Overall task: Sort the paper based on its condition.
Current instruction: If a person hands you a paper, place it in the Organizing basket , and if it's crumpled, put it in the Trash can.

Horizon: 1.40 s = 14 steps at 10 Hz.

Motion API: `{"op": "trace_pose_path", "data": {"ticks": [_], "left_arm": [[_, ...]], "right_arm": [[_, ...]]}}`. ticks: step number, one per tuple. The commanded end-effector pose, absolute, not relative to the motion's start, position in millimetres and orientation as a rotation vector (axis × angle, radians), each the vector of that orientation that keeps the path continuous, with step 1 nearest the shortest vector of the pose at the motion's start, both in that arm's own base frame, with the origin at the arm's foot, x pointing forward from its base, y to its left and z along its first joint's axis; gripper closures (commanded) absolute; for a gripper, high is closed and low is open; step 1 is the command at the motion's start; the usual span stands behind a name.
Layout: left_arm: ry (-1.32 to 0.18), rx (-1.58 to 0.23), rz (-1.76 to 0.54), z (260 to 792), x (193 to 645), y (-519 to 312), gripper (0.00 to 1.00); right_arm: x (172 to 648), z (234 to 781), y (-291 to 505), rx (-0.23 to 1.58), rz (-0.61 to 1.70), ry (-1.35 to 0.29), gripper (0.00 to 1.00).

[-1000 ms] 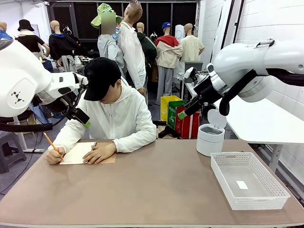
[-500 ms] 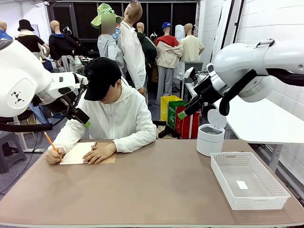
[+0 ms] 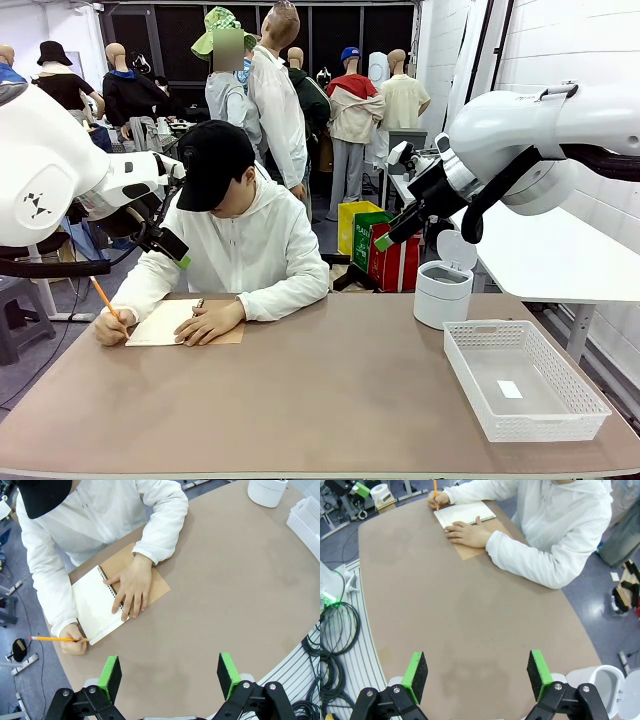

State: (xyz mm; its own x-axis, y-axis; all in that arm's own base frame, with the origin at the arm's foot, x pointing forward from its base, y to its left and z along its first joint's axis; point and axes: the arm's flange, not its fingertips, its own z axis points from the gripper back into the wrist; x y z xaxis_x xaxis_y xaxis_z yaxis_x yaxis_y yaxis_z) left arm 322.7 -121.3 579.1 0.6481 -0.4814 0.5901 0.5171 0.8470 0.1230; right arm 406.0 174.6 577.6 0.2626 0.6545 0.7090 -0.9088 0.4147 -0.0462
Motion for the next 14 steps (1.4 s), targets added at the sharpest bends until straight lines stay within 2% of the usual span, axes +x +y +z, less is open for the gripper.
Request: {"op": "trace_pose_path", "data": {"ticks": [1,14], "left_arm": [[-0.657,-0.063,-0.565,578.9,323.2,-120.5,0.0],[-0.657,-0.063,-0.565,578.9,323.2,-120.5,0.0]], "right_arm": [[407.6,576.5,175.7,0.408,1.092,-0.727,0.0],[407.6,576.5,175.7,0.408,1.092,-0.727,0.0]]}}
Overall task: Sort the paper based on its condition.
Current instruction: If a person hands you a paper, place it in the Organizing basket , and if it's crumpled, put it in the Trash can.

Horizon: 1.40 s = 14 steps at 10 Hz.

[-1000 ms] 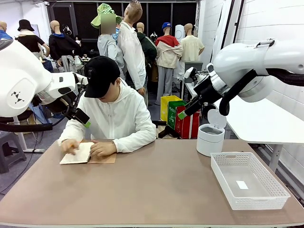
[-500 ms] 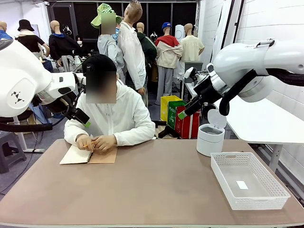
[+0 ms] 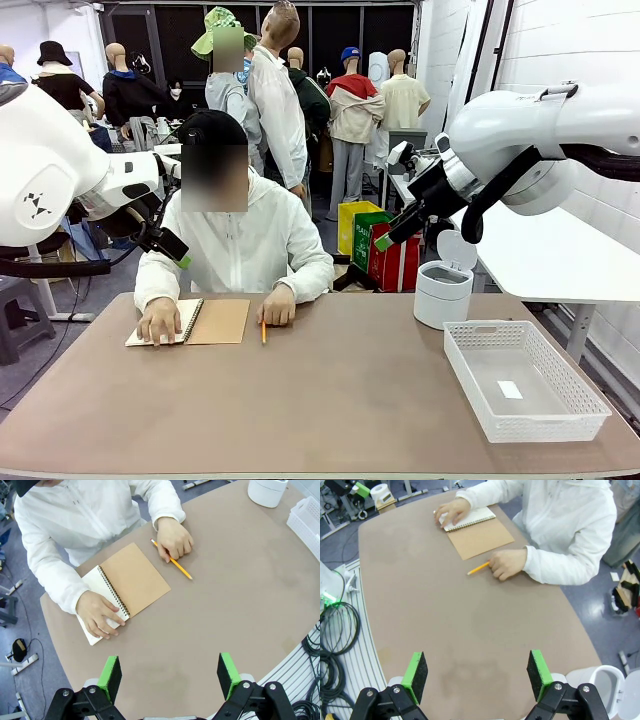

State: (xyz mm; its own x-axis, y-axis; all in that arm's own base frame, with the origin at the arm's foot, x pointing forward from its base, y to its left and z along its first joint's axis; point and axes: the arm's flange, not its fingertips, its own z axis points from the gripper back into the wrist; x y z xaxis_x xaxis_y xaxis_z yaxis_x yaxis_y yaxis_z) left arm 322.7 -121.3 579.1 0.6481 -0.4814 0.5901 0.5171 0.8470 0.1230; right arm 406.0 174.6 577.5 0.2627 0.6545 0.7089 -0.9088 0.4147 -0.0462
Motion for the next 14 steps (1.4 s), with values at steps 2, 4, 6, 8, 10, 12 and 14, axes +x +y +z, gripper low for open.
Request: {"op": "trace_pose_path", "data": {"ticks": [2,4,6,8,10,12,14], "left_arm": [[-0.657,-0.063,-0.565,578.9,323.2,-120.5,0.0],[-0.657,-0.063,-0.565,578.9,323.2,-120.5,0.0],[-0.657,-0.063,-0.565,578.9,323.2,-120.5,0.0],[-0.657,-0.063,-0.565,578.9,323.2,-120.5,0.0],[-0.657,-0.063,-0.565,578.9,323.2,-120.5,0.0],[-0.657,-0.063,-0.565,578.9,323.2,-120.5,0.0],[-0.657,-0.063,-0.565,578.9,323.2,-120.5,0.0]], "right_arm": [[407.6,576.5,175.7,0.408,1.092,-0.727,0.0],[407.6,576.5,175.7,0.408,1.092,-0.727,0.0],[407.6,576.5,175.7,0.408,1.092,-0.727,0.0],[407.6,576.5,175.7,0.408,1.092,-0.727,0.0],[407.6,576.5,175.7,0.408,1.092,-0.727,0.0],[407.6,576.5,175.7,0.408,1.092,-0.727,0.0],[407.6,576.5,175.7,0.408,1.092,-0.727,0.0]]}}
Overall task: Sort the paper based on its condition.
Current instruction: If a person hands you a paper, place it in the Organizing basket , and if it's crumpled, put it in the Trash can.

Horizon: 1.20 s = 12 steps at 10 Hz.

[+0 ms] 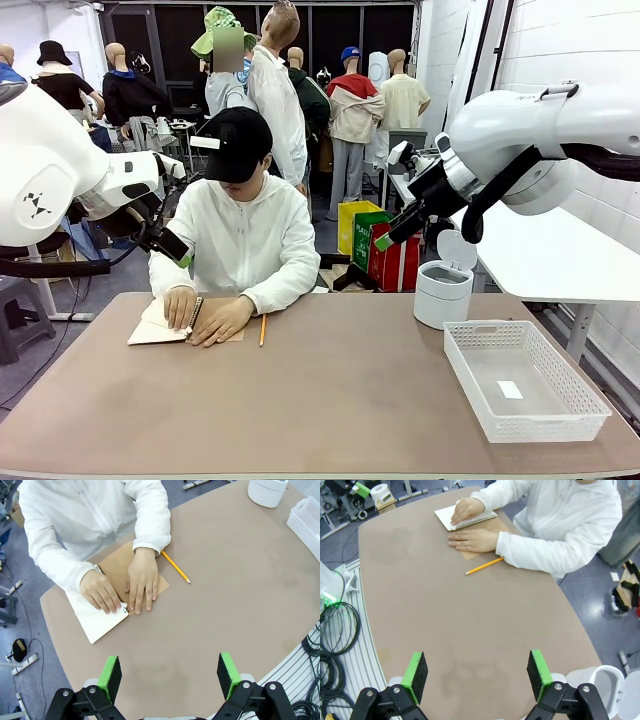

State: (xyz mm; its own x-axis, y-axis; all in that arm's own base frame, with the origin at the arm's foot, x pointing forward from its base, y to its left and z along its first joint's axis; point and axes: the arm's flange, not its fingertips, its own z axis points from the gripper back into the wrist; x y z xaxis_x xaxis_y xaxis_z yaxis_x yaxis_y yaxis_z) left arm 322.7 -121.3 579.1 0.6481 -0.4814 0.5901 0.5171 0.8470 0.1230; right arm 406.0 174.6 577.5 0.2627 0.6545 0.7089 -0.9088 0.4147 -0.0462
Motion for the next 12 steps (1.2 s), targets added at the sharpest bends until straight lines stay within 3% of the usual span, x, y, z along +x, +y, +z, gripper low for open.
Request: {"op": "trace_pose_path", "data": {"ticks": [1,12], "left_arm": [[-0.657,-0.063,-0.565,578.9,323.2,-120.5,0.0],[-0.657,-0.063,-0.565,578.9,323.2,-120.5,0.0]], "right_arm": [[407.6,576.5,175.7,0.408,1.092,-0.727,0.0],[407.6,576.5,175.7,0.408,1.092,-0.727,0.0]]}}
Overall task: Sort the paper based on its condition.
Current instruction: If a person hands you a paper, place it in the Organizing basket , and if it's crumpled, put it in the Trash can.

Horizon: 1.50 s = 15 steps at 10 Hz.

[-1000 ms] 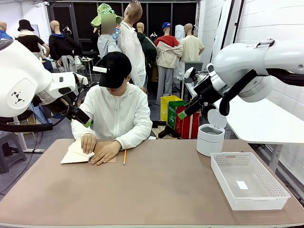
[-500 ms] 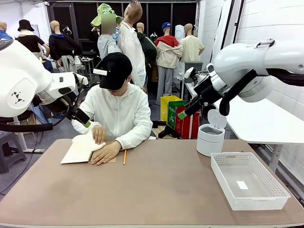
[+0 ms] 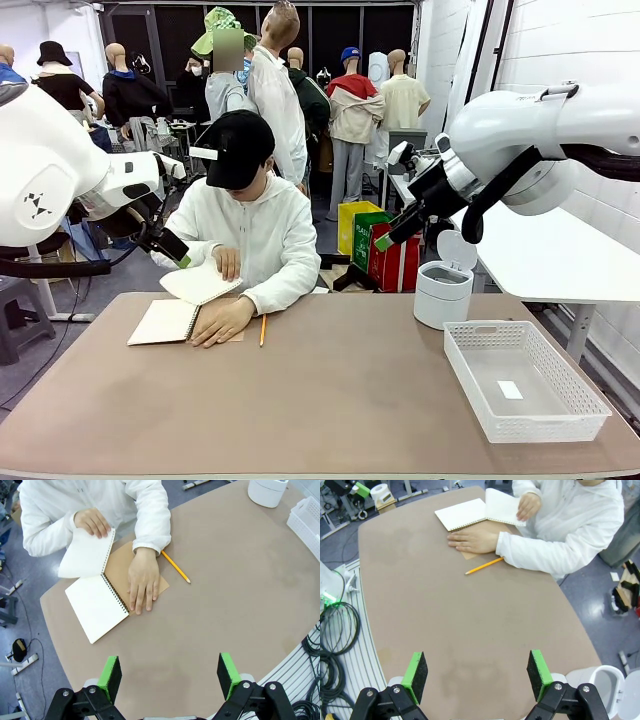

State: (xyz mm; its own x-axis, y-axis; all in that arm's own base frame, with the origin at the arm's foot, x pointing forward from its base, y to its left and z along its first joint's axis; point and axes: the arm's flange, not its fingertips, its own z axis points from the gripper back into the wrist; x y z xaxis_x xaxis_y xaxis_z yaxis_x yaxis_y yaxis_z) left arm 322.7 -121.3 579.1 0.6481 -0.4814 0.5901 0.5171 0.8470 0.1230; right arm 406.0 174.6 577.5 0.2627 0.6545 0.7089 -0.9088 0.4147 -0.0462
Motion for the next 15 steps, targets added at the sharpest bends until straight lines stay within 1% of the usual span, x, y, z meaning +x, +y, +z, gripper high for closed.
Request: {"op": "trace_pose_path", "data": {"ticks": [1,15], "left_arm": [[-0.657,-0.063,-0.565,578.9,323.2,-120.5,0.0],[-0.657,-0.063,-0.565,578.9,323.2,-120.5,0.0]], "right_arm": [[407.6,576.5,175.7,0.408,1.092,-0.727,0.0],[407.6,576.5,175.7,0.408,1.092,-0.727,0.0]]}}
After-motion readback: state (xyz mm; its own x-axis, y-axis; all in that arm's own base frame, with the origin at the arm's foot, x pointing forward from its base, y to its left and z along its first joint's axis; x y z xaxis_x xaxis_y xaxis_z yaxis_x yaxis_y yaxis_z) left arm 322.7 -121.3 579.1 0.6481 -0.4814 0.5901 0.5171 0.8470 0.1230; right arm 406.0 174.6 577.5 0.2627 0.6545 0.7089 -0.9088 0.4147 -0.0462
